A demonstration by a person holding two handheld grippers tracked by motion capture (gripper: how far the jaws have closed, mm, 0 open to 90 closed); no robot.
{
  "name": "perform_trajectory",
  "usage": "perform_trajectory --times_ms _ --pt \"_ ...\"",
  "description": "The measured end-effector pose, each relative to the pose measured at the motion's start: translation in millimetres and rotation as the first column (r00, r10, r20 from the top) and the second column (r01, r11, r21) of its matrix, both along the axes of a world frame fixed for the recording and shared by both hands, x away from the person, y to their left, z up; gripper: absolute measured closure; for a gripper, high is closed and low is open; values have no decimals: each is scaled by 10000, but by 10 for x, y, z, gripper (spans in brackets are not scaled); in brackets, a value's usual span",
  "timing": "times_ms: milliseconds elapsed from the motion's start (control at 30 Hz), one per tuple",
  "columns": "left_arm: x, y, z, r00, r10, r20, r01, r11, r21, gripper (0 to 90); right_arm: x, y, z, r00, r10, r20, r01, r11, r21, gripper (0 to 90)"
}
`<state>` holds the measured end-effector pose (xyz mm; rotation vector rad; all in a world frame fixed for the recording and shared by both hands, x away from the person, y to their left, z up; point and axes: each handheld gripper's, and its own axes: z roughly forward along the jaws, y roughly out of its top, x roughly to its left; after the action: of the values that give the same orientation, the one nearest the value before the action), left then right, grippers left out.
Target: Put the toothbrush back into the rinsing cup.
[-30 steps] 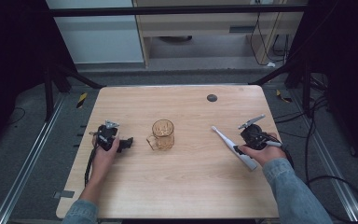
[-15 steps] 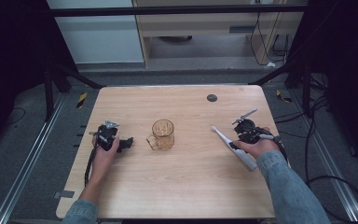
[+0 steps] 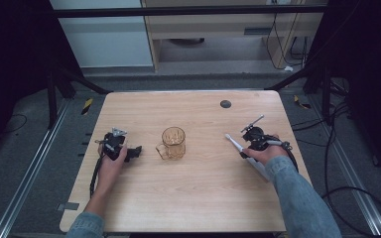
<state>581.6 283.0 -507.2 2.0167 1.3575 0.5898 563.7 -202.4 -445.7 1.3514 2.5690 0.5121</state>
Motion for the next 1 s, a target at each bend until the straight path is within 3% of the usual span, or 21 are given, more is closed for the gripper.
perform_trajectory --times_ms 467,1000 --pt "0 0 0 10000 -2 -1 2 10000 0 0 101 11 -140 9989 -85 -469 67 9992 -385 561" --pt "3 0 0 10000 -13 1 13 10000 4 0 154 6 -203 9987 -103 -496 78 9986 -516 588"
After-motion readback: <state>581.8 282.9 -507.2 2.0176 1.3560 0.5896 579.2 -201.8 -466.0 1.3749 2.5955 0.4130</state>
